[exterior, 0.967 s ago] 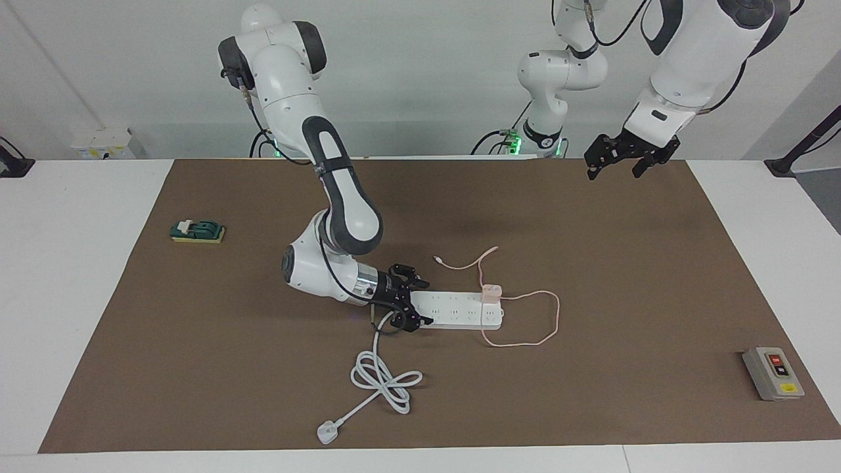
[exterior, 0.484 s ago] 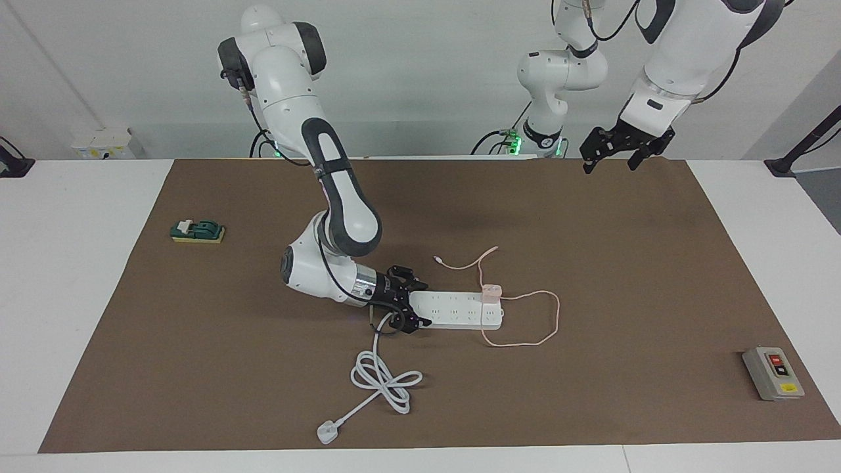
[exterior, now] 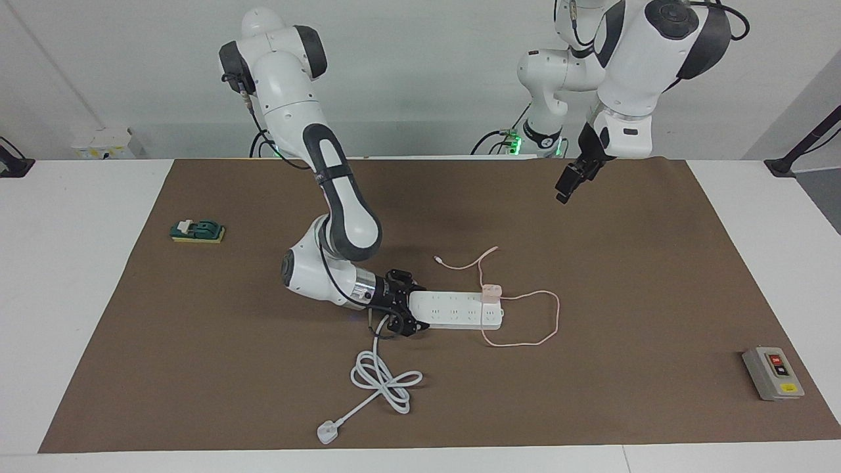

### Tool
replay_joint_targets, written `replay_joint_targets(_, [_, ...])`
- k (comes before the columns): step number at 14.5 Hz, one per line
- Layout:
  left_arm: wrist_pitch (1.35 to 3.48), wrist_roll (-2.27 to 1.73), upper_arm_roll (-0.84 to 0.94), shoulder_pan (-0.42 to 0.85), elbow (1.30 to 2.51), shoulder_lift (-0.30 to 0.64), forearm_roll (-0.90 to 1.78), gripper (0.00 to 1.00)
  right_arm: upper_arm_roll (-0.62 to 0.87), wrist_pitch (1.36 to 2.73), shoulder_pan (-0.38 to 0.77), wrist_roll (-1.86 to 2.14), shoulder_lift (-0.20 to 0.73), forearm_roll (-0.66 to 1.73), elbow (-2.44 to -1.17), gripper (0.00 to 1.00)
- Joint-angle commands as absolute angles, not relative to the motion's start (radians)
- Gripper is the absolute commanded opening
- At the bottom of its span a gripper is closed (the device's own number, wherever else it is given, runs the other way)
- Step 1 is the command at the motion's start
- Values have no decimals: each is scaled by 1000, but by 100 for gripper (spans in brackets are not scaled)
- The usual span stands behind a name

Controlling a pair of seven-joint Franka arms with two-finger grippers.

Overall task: Unplug charger and place it aside
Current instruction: 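Reach the left gripper to the pink charger in the strip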

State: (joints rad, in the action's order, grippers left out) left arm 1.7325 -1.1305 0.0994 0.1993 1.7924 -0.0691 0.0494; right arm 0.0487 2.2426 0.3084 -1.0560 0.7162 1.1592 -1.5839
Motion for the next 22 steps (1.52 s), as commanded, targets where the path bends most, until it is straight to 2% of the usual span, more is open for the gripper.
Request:
replay_joint_targets(1, [1787,-1473,87,232,1835,-43,49,100,54,2269,310,-1028,727,1172,-1586,68])
replay_joint_targets(2, [1796,-1593,87,233,1829,-14,41,100,54,2285,313,-1026,727,1175,-1595,37])
replay_joint_targets(3, [1827,-1685,87,235,1827,14,34,100,55,2301,314,-1020,727,1181,-1603,13])
replay_joint_targets(4, [1873,-1795,87,251,1827,52,34,100,55,2306,314,-1003,726,1183,-1608,0])
replay_joint_targets(7, [1950,-1966,87,273,1804,155,32,100,55,2306,316,-985,726,1183,-1614,0])
replay_joint_targets(11, [1948,-2016,87,298,1654,316,35,100,55,2307,325,-977,726,1183,-1615,0])
replay_joint_targets(13, [1940,-2054,78,359,1579,409,26,100,55,2307,325,-977,726,1183,-1615,0])
replay_joint_targets(17, [2055,-2034,84,367,1578,429,-47,100,55,2307,324,-977,726,1183,-1615,0])
replay_joint_targets(22, [2114,-1954,86,385,1641,419,-41,100,55,2307,325,-977,726,1183,-1615,0])
